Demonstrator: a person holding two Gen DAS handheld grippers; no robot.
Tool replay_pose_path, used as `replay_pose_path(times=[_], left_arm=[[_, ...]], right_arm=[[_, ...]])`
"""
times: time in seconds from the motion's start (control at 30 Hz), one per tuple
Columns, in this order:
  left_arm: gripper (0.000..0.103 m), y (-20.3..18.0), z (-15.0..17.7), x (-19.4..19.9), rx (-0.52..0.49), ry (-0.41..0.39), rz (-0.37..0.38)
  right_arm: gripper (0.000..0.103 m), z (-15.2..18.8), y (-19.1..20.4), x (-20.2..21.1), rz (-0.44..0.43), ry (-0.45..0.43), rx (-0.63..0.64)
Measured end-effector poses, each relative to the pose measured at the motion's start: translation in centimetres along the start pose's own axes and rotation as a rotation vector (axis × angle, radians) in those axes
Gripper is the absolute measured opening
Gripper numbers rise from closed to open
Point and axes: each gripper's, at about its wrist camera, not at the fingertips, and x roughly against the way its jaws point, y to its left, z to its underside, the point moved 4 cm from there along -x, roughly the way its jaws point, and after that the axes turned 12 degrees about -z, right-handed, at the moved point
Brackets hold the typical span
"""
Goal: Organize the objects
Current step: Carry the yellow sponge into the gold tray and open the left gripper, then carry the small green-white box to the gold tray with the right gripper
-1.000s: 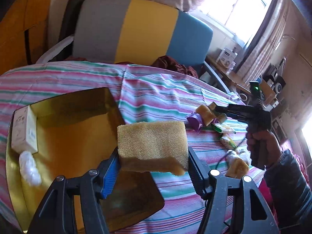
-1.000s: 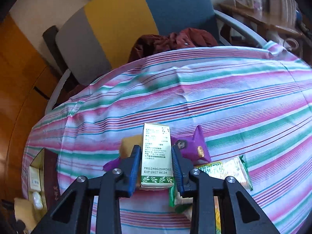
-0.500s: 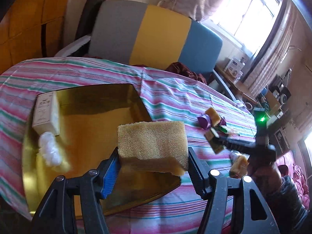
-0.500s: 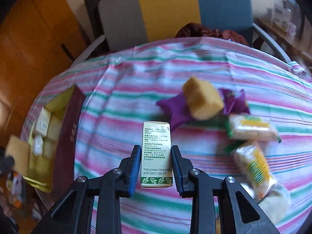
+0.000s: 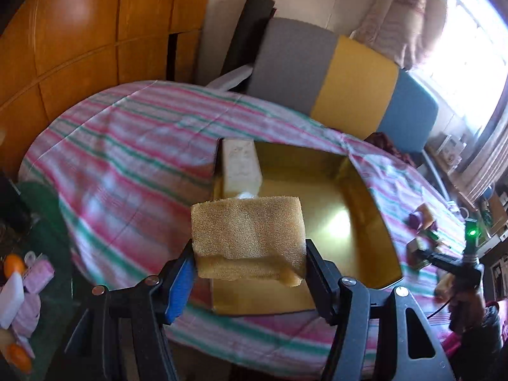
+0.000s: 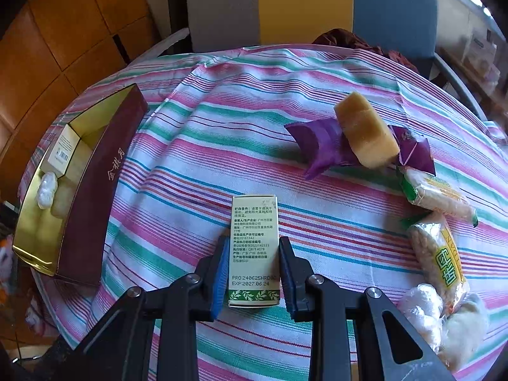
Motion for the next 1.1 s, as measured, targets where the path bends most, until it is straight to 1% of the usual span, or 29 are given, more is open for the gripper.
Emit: replay_pose_path(times=[0.13,0.23,0.43,0.57,0.63,0.67,0.73,0.9,1.0,1.1], left_arm=[[0.064,-1.3,1.1,-1.1,-0.052,0.024,0.005],[0.064,-2.8,1.2,-2.3,-0.09,0.046,0.008],[0.065,-3.6,1.8,-5.0,-0.142,0.108,-0.044],[0.07,-3.6,2.6,-5.9,-0.171,0.136,-0.092],[0.072,-3.5,2.9,-6.1,-0.172,0.141,-0.088],[0.076,-3.6,3.1,-6.1,-0.178,0.144,-0.081],[0.079,-3.7,3.3,-6.0,-0.189,0.136,-0.083],[0.078,-3.5,3.5,-5.6,-0.169,0.126,-0.081],[0.078,-3.2,3.3,-4.8,-0.154,0.084,-0.114],[0.078,-2.8,2.9,-3.9,-0.115,0.048,-0.117]], right_arm=[[0.03,0.0,0.0,0.0,0.0,-0.001,-0.001],[0.03,0.1,-0.1,0.0,-0.001,-0.001,-0.002],[0.03,-0.1,-0.1,-0.1,-0.004,-0.002,-0.006],[0.03,-0.1,-0.1,-0.2,-0.005,-0.002,-0.007],[0.03,-0.1,-0.1,-0.2,-0.004,-0.002,-0.006],[0.03,-0.1,0.0,-0.2,-0.004,-0.002,-0.007],[0.03,-0.1,0.0,-0.2,-0.005,-0.003,-0.008],[0.03,-0.1,0.0,-0.2,-0.001,-0.004,-0.004],[0.03,-0.1,0.1,-0.2,0.002,-0.005,-0.001],[0.03,0.0,0.1,-0.2,0.007,-0.007,0.008]])
